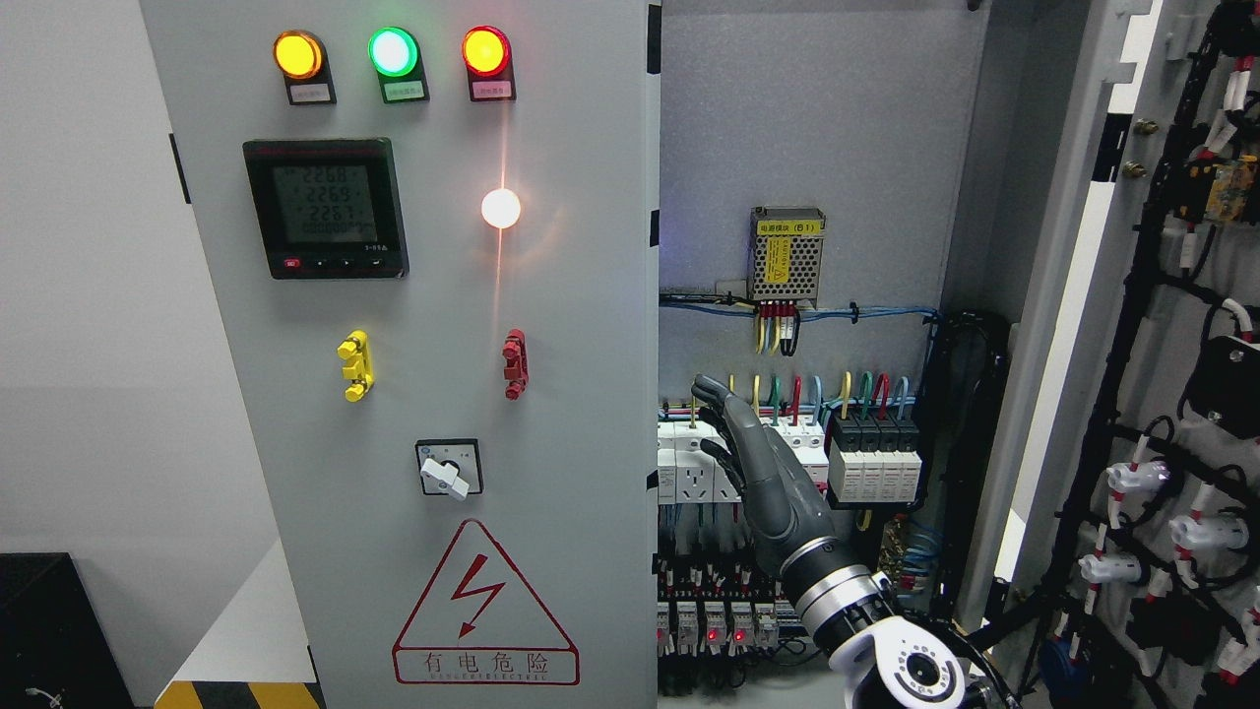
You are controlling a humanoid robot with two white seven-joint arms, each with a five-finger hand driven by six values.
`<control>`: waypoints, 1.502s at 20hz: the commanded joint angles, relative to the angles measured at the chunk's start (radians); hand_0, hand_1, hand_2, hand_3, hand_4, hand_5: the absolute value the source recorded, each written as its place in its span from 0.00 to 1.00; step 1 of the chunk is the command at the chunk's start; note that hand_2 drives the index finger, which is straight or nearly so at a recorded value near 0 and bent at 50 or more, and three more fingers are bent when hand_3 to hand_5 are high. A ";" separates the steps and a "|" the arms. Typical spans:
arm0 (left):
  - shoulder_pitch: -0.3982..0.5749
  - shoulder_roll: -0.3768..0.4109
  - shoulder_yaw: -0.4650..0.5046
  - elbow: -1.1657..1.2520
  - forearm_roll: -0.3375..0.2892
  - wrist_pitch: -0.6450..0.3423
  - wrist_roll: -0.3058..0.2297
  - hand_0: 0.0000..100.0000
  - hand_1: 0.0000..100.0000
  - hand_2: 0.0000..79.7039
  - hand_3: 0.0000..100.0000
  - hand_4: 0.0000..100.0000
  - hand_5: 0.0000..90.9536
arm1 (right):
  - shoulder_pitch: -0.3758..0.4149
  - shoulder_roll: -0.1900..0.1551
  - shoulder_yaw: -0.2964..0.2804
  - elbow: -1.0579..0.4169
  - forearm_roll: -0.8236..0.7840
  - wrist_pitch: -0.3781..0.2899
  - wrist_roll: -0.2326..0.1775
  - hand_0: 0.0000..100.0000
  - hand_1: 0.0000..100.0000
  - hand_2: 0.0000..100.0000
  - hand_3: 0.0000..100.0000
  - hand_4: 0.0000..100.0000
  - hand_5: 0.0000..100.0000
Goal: Open door with both hands
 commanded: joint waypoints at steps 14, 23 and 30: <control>0.014 0.000 0.002 0.000 -0.003 0.000 0.001 0.00 0.00 0.00 0.00 0.00 0.00 | -0.044 -0.012 -0.003 0.052 -0.038 -0.001 0.071 0.19 0.00 0.00 0.00 0.00 0.00; 0.014 0.000 0.002 0.000 -0.003 0.000 -0.001 0.00 0.00 0.00 0.00 0.00 0.00 | -0.067 -0.051 -0.012 0.082 -0.106 -0.001 0.133 0.19 0.00 0.00 0.00 0.00 0.00; 0.014 0.000 0.002 0.000 -0.003 0.000 -0.001 0.00 0.00 0.00 0.00 0.00 0.00 | -0.086 -0.069 -0.009 0.123 -0.176 -0.002 0.152 0.19 0.00 0.00 0.00 0.00 0.00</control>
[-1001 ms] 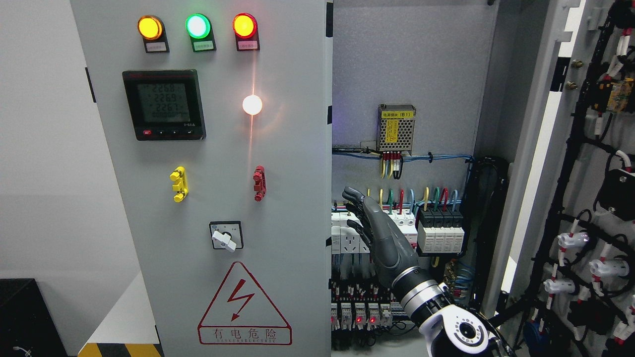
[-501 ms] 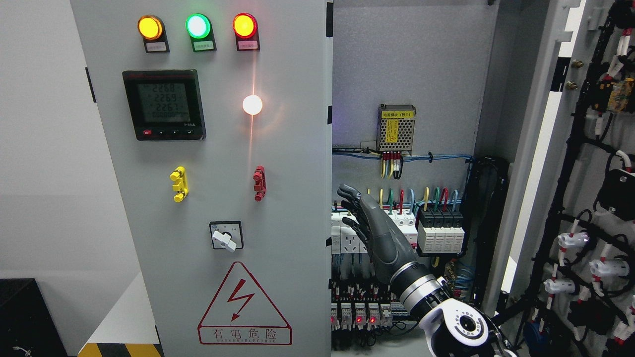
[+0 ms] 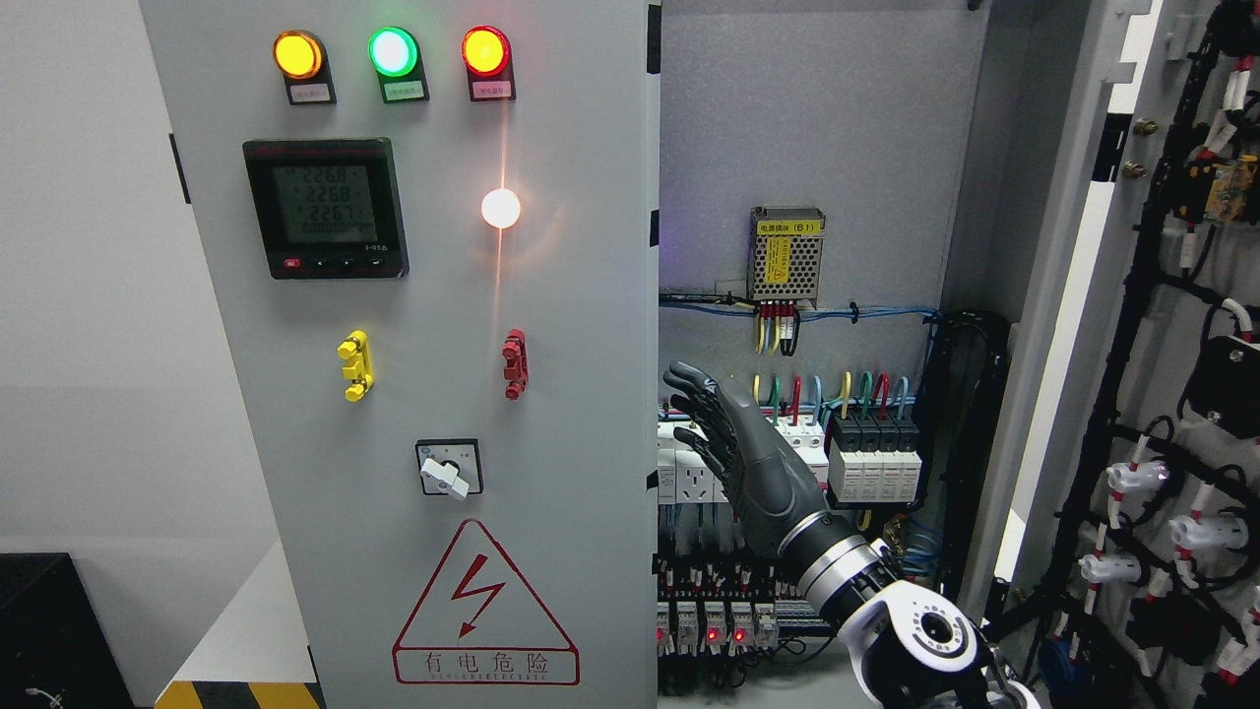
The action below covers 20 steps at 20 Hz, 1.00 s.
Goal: Open door with both hands
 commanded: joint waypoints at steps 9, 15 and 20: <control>0.014 0.000 0.002 0.000 -0.003 0.000 -0.001 0.00 0.00 0.00 0.00 0.00 0.00 | -0.024 -0.037 -0.003 0.072 -0.059 0.000 0.083 0.19 0.00 0.00 0.00 0.00 0.00; 0.014 0.000 0.002 0.000 -0.003 0.000 -0.001 0.00 0.00 0.00 0.00 0.00 0.00 | -0.027 -0.056 -0.003 0.079 -0.059 -0.005 0.134 0.19 0.00 0.00 0.00 0.00 0.00; 0.012 0.000 0.002 0.000 -0.003 0.000 -0.001 0.00 0.00 0.00 0.00 0.00 0.00 | -0.040 -0.057 -0.003 0.089 -0.060 -0.003 0.148 0.19 0.00 0.00 0.00 0.00 0.00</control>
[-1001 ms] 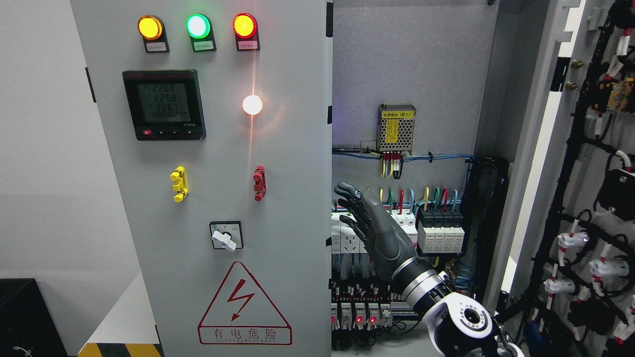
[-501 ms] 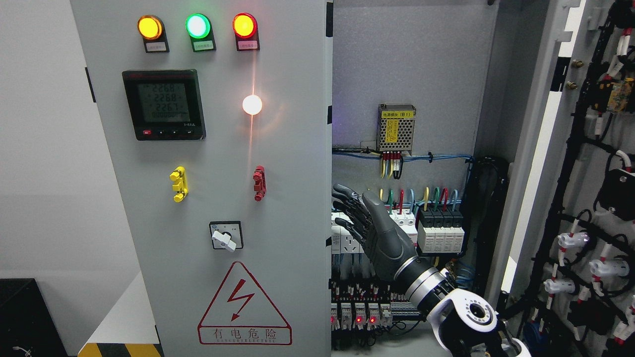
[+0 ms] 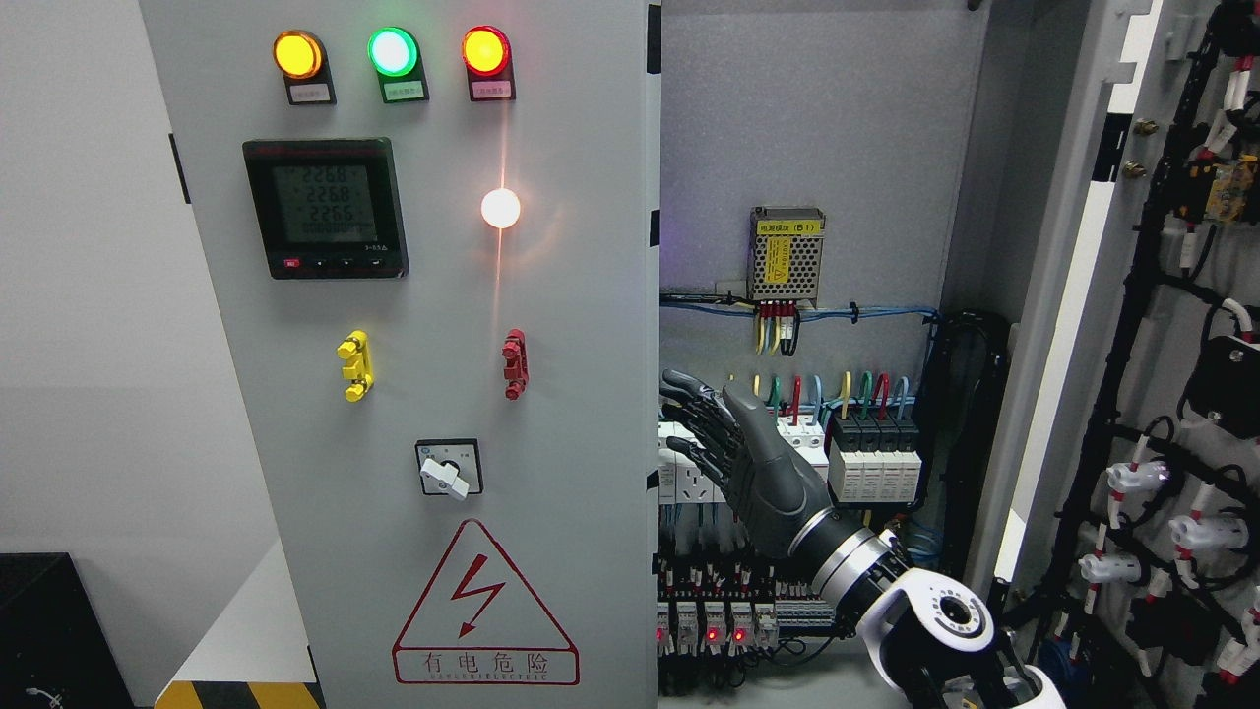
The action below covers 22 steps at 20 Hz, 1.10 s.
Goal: Open door with both hands
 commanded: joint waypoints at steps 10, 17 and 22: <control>0.014 0.000 0.002 0.000 -0.003 0.000 -0.001 0.00 0.00 0.00 0.00 0.00 0.00 | -0.038 -0.017 0.001 0.056 -0.050 0.004 0.021 0.19 0.00 0.00 0.00 0.00 0.00; 0.014 0.000 0.002 0.000 -0.003 0.000 -0.001 0.00 0.00 0.00 0.00 0.00 0.00 | -0.042 -0.017 0.001 0.069 -0.055 0.006 0.089 0.19 0.00 0.00 0.00 0.00 0.00; 0.014 0.000 0.002 0.000 -0.003 0.000 -0.001 0.00 0.00 0.00 0.00 0.00 0.00 | -0.069 -0.017 0.002 0.105 -0.055 0.006 0.093 0.19 0.00 0.00 0.00 0.00 0.00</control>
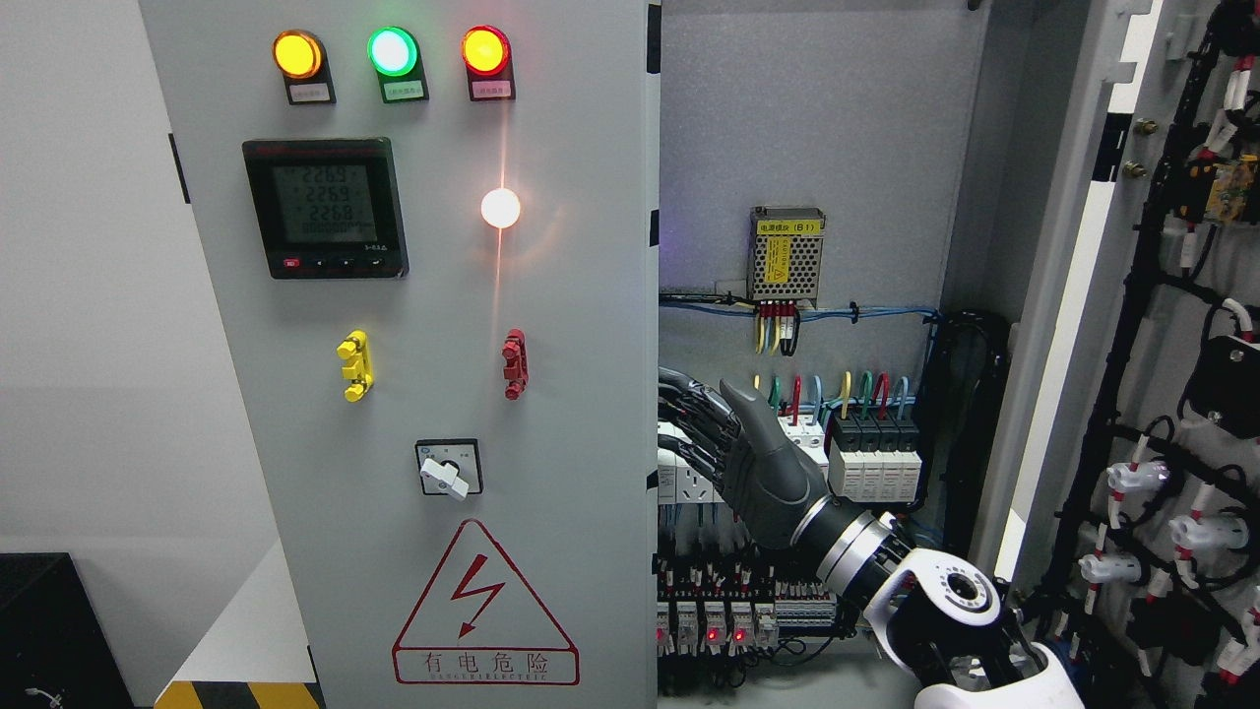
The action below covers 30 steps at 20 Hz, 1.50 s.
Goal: Open door with both hands
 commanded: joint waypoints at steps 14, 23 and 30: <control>0.014 0.000 0.002 0.000 -0.003 0.000 0.000 0.00 0.00 0.00 0.00 0.00 0.00 | -0.019 -0.010 0.009 0.036 -0.029 0.002 0.013 0.19 0.00 0.00 0.00 0.00 0.00; 0.014 0.000 0.002 0.000 -0.003 0.000 0.000 0.00 0.00 0.00 0.00 0.00 0.00 | -0.029 -0.010 0.002 0.033 -0.029 0.026 0.070 0.19 0.00 0.00 0.00 0.00 0.00; 0.014 0.000 0.002 0.000 -0.003 0.000 0.000 0.00 0.00 0.00 0.00 0.00 0.00 | -0.042 -0.010 0.000 0.035 -0.029 0.049 0.105 0.19 0.00 0.00 0.00 0.00 0.00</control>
